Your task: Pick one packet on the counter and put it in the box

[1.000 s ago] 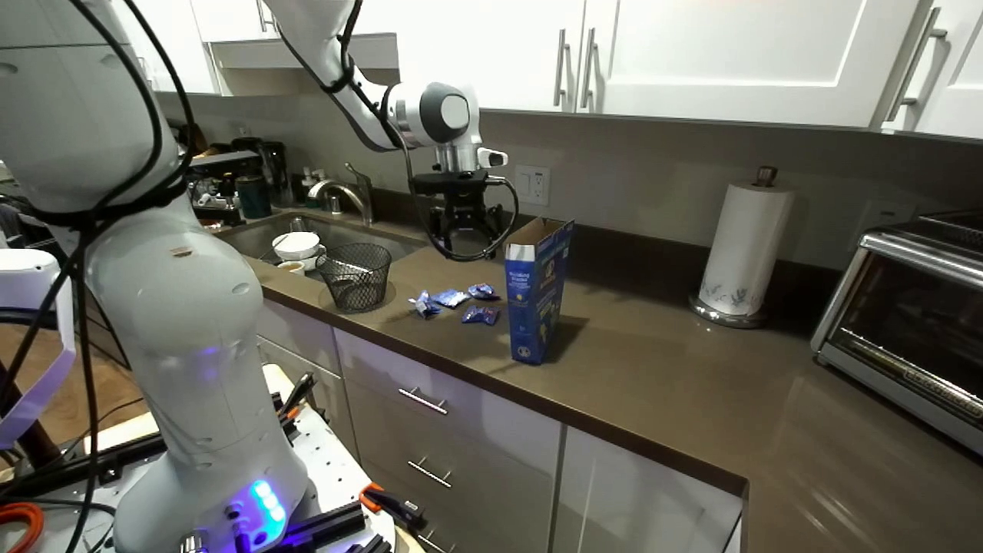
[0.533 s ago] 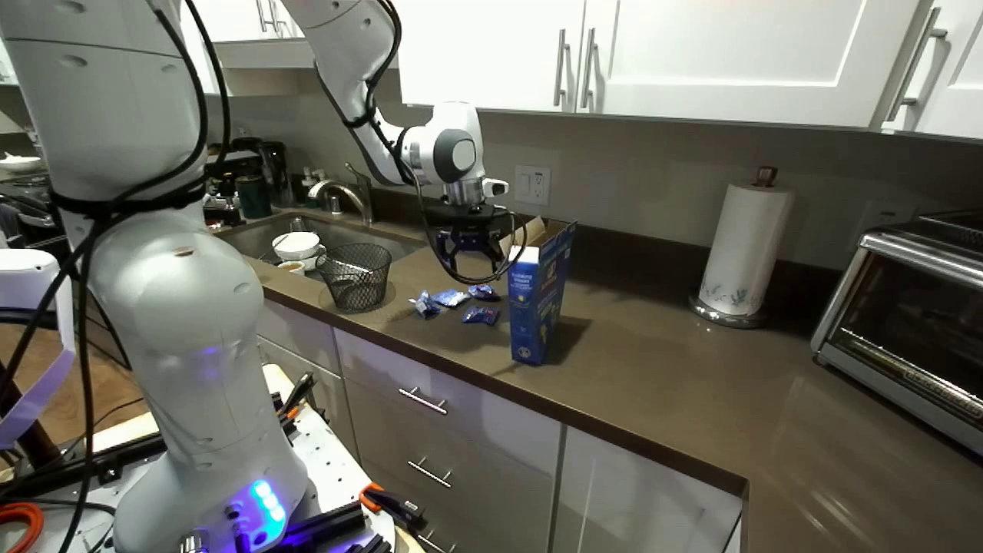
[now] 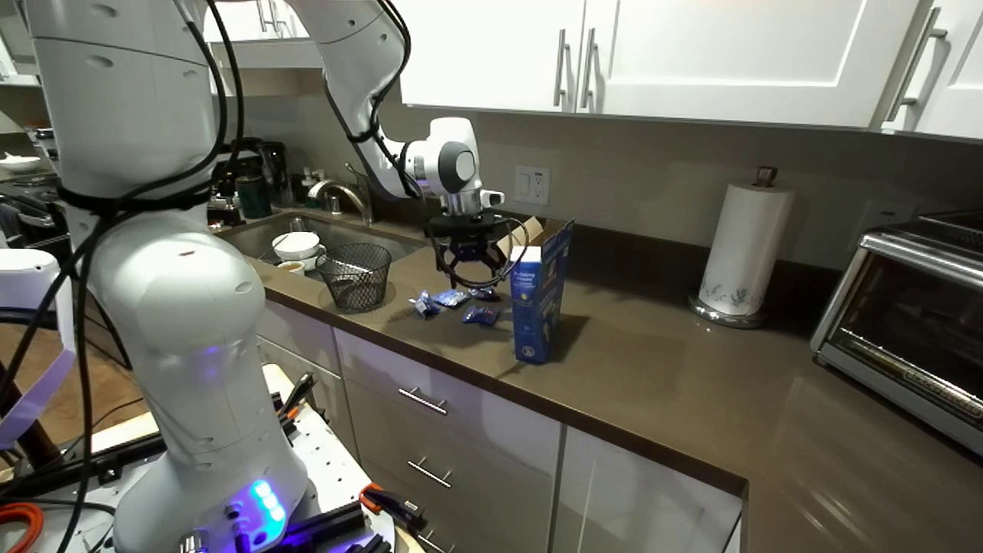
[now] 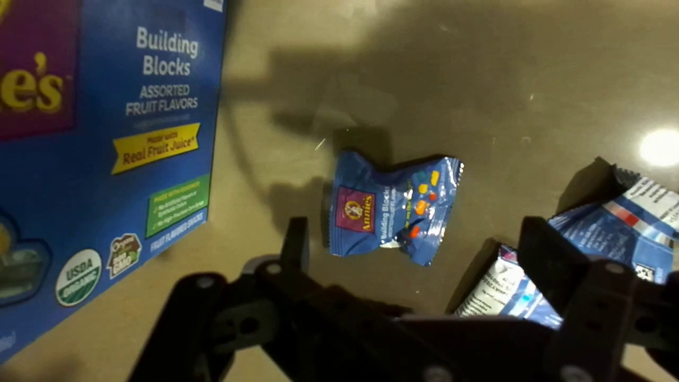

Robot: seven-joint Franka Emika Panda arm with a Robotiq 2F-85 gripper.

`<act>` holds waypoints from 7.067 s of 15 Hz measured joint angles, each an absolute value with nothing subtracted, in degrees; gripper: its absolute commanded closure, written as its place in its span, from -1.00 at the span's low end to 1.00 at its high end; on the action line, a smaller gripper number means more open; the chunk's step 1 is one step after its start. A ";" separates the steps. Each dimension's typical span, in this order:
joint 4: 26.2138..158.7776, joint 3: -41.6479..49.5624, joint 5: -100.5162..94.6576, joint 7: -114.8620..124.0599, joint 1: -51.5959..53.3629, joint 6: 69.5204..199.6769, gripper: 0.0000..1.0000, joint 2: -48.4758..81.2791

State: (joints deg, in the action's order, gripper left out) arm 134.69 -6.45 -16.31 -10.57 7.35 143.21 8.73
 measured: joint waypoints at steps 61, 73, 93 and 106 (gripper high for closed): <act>128.04 -4.44 -26.58 -6.98 12.73 142.67 0.78 21.38; 132.37 -7.58 -26.59 -0.23 18.11 136.04 0.90 12.07; 141.72 -7.47 -14.20 -5.07 12.66 124.28 0.90 -25.94; 141.67 -4.27 -15.20 -2.45 1.92 133.40 0.91 -26.93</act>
State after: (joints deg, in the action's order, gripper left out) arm 141.67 -4.27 -15.20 -2.45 1.92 133.40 -26.93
